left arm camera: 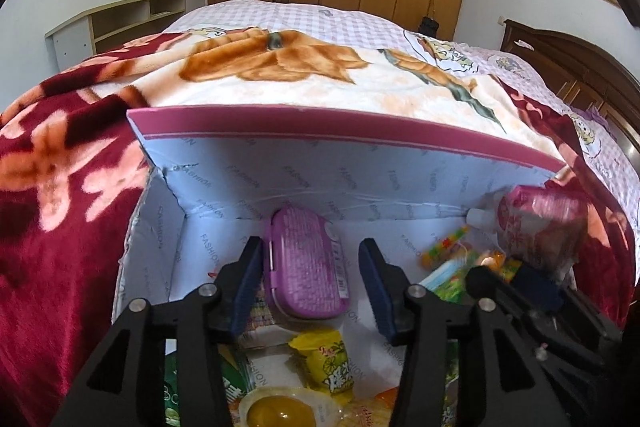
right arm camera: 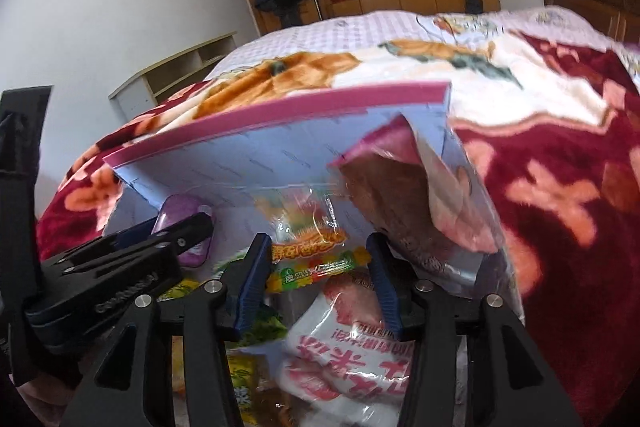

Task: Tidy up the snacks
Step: 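Lower the tin and gummy pack into the box and open both tools, then withdraw both open tools up from the pink box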

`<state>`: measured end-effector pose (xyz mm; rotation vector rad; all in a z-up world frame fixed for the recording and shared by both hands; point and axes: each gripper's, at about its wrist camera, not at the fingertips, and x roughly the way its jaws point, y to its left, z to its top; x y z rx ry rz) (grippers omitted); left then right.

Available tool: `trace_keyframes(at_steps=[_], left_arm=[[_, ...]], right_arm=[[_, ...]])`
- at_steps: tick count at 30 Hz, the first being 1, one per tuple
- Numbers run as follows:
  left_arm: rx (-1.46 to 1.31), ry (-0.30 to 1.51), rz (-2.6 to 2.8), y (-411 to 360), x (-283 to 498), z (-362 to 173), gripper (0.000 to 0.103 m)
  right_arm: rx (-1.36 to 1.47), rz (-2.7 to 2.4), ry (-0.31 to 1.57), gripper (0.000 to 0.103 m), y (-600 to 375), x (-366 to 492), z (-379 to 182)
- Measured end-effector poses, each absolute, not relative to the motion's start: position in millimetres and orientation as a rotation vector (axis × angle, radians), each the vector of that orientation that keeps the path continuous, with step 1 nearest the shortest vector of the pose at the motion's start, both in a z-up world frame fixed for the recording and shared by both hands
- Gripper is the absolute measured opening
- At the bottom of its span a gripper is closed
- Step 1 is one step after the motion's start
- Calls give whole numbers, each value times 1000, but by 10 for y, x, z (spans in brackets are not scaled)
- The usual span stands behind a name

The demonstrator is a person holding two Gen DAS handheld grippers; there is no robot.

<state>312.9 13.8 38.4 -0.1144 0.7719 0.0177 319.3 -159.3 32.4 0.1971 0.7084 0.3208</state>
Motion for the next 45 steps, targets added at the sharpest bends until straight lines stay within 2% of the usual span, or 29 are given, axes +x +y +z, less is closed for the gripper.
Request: trace_keyframes(at_steps=[12,14,15,17,21,45], left_arm=[[-62,747,36,77,3077,443,65],[-50,737,39,60,3041,478,65],[-44,731,42,50,3017,501,65],[-38,719,47,44,2971,540,67],[-43,700,51,44,2834,609,68],[-41,634,83,109,2054,857,68]], right_arm=[[198,314,692,51,-1618,3131,375],[200,318,679,53,-1637,3084,427],[202,321,675,59,-1638,3064,447],[201,322,657,62,-1653,3004,500],[210,329,627,65,-1684,2871,594],[185,359,563,66,-1687,2171,833]])
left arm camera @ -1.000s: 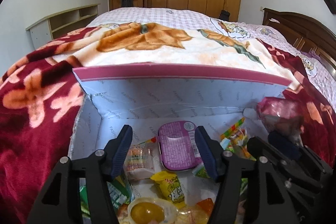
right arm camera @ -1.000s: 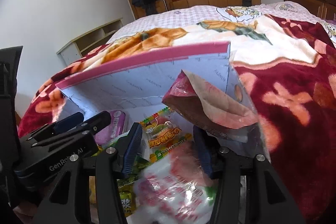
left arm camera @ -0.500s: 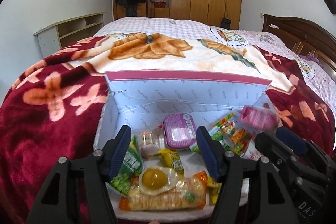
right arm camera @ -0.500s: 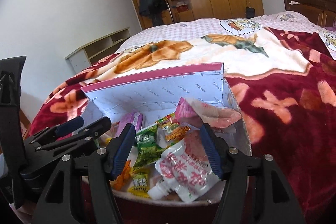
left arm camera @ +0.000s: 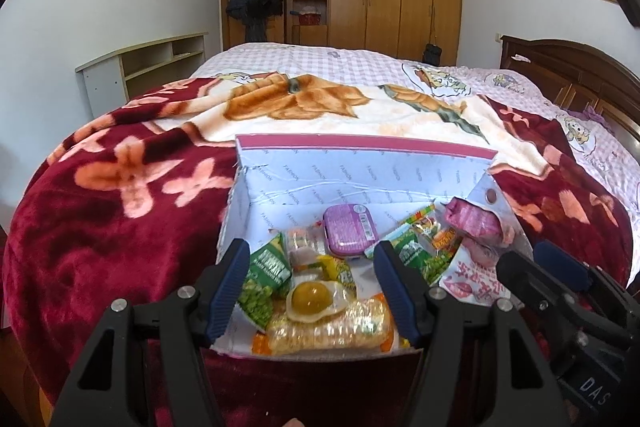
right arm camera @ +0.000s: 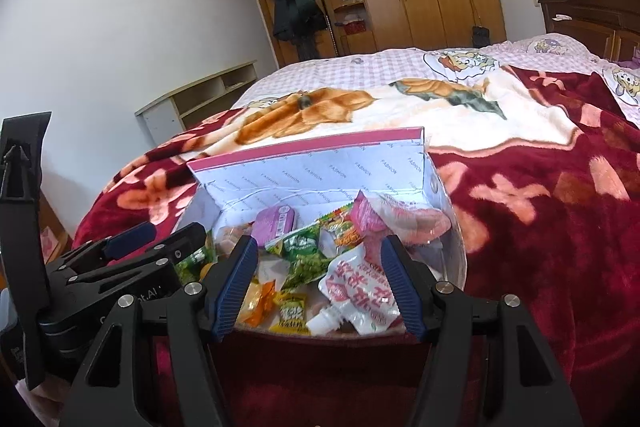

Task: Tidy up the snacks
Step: 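Withdraw both open tools up from the pink box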

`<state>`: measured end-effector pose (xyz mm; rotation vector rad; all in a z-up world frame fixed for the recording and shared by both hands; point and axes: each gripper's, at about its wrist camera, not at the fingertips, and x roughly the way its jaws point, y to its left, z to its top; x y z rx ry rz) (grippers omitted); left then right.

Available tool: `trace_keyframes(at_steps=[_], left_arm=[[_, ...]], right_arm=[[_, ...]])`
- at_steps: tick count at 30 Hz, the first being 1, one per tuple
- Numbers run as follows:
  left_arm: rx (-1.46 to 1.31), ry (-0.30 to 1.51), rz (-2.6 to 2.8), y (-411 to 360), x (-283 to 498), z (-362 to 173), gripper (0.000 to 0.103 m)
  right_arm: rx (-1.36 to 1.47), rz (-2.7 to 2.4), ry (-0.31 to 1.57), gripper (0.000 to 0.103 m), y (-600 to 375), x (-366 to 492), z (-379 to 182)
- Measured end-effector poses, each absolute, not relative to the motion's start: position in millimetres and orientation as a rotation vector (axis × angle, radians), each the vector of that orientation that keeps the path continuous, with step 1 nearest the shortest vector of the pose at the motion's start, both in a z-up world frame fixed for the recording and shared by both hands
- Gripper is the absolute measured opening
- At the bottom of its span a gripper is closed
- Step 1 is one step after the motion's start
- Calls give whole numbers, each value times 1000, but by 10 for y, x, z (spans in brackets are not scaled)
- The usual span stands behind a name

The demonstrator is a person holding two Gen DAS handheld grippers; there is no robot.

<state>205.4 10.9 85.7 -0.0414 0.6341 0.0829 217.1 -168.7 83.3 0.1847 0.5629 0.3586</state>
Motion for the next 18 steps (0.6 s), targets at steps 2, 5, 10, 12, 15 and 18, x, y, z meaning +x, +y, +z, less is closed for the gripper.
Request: trace_keyframes(at_steps=[2,5,10,12,15,18], left_arm=[[-41,635,83,111,1994,854,68],[-42,636,81,102,1904,842,68],[-49,645,73,88,1784,789,68],[-50,653,70,66,1733,753,68],[-52,670,66,48,1685,693,68],[-53,687,64,34,1658,628,68]], right_arm=[[185,359,561,66,-1693,2105,835],[184,358,561,66,-1699,2046,835],[181,353,564,66,-1720,1879,806],[179,348,570,66,-1719,1834,788],[175,344,586,66,-1717,1783,750],[172,340,599,66,-1711,1750,706]])
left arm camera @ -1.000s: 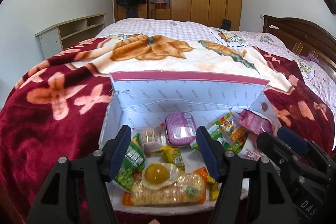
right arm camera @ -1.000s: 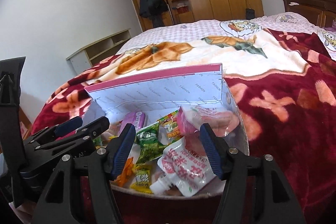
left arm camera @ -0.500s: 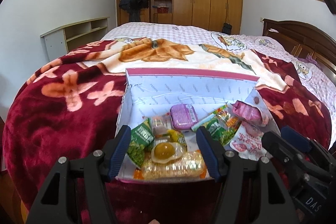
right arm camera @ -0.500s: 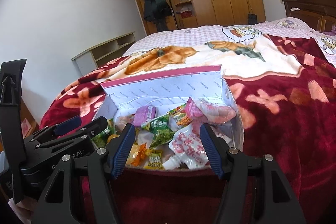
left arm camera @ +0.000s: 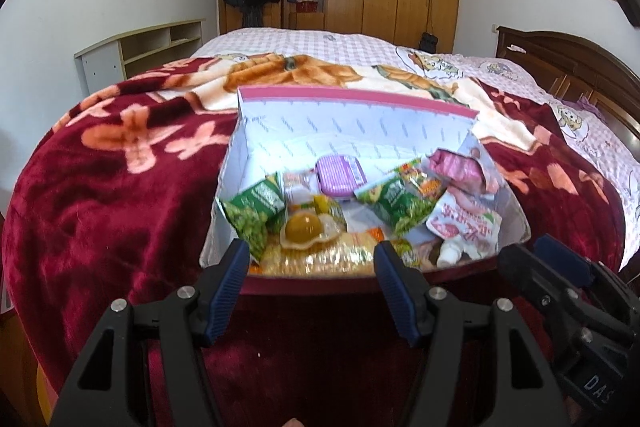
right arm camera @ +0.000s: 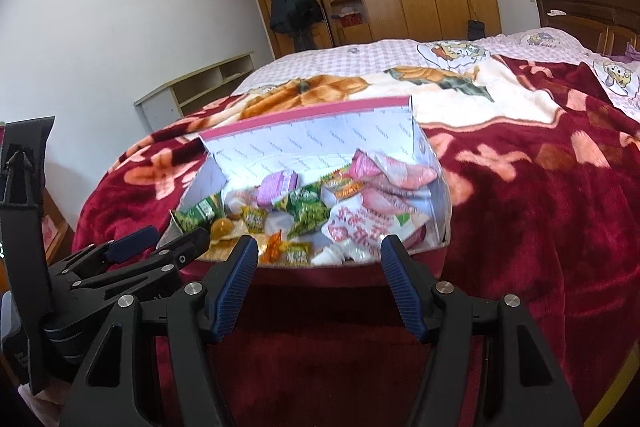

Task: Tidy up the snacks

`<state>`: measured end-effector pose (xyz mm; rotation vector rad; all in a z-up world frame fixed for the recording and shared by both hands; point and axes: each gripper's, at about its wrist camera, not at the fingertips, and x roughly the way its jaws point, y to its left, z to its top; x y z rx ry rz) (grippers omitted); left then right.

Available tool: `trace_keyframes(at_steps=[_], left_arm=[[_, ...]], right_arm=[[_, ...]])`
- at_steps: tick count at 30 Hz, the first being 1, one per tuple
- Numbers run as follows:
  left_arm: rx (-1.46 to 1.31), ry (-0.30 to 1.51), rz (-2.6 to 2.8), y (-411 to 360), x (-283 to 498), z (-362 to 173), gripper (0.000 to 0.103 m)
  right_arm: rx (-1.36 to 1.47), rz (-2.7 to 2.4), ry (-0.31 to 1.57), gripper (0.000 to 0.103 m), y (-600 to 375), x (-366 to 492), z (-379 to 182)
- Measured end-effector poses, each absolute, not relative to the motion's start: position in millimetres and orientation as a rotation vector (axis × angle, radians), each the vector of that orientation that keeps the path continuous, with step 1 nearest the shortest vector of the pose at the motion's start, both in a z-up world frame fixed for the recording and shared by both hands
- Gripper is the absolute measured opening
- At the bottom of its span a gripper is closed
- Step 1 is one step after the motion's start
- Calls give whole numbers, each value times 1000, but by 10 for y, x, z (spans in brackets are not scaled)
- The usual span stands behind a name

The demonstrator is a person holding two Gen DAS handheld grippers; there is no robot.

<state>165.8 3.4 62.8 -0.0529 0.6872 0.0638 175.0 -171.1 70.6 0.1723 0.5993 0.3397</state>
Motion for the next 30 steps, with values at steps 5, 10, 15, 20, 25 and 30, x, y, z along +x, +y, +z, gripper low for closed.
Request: trace_keyframes(at_steps=[5,10,15,20,25,30], left_arm=[[-58,711,62,39,1648,531,68],[-58,740,61,27,1665,413,68],[-45,765,63,2,1689,292,68],[-43,787,60,-9,1726,205,68],[-41,798,60,-16,1743,160,68],[-43,806,61,-20,1751,133,68]], right_arm=[[156,311,627,66,-1712,1724,607],[162,302,659,66,-1719,1733,480],[169,294,683,66,-1728,1770,383],[173,287,699,66,-1732,1793,308],[177,286,710,66,-1731,1809,271],[177,286,711,66,-1727,1813,267]])
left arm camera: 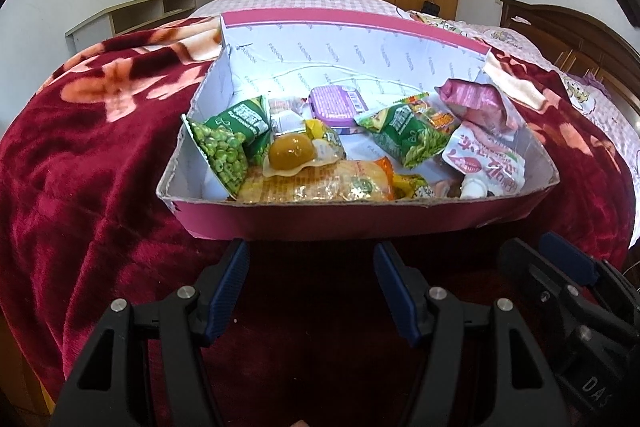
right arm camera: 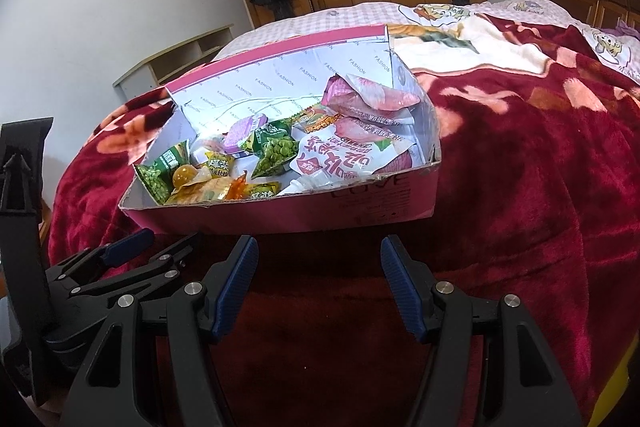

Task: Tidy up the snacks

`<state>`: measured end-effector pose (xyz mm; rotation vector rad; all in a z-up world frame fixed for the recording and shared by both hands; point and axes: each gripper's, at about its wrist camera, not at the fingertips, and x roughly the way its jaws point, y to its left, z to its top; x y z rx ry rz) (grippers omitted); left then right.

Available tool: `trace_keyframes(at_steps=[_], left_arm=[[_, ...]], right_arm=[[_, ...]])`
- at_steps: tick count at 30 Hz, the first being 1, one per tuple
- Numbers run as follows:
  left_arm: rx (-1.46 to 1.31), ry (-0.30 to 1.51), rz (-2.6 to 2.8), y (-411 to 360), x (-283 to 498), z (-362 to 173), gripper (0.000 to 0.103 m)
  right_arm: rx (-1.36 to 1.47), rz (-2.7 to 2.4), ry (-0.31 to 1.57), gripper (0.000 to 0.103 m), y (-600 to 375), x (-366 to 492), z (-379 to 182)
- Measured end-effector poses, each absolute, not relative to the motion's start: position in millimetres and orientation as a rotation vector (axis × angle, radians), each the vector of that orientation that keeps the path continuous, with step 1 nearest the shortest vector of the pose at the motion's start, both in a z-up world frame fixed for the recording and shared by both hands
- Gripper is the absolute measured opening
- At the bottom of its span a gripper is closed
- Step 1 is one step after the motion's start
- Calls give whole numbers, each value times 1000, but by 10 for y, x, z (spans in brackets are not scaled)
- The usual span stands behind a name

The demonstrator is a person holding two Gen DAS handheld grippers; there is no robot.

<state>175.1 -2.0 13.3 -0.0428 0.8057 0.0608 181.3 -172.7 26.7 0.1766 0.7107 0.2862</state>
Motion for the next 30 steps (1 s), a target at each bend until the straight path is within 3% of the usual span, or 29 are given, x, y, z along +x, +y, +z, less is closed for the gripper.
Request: trace_keyframes(at_steps=[30], left_arm=[[-46,796,67,-11,1742,141,68]], right_arm=[[178,287,711,66,-1727,1809,277]])
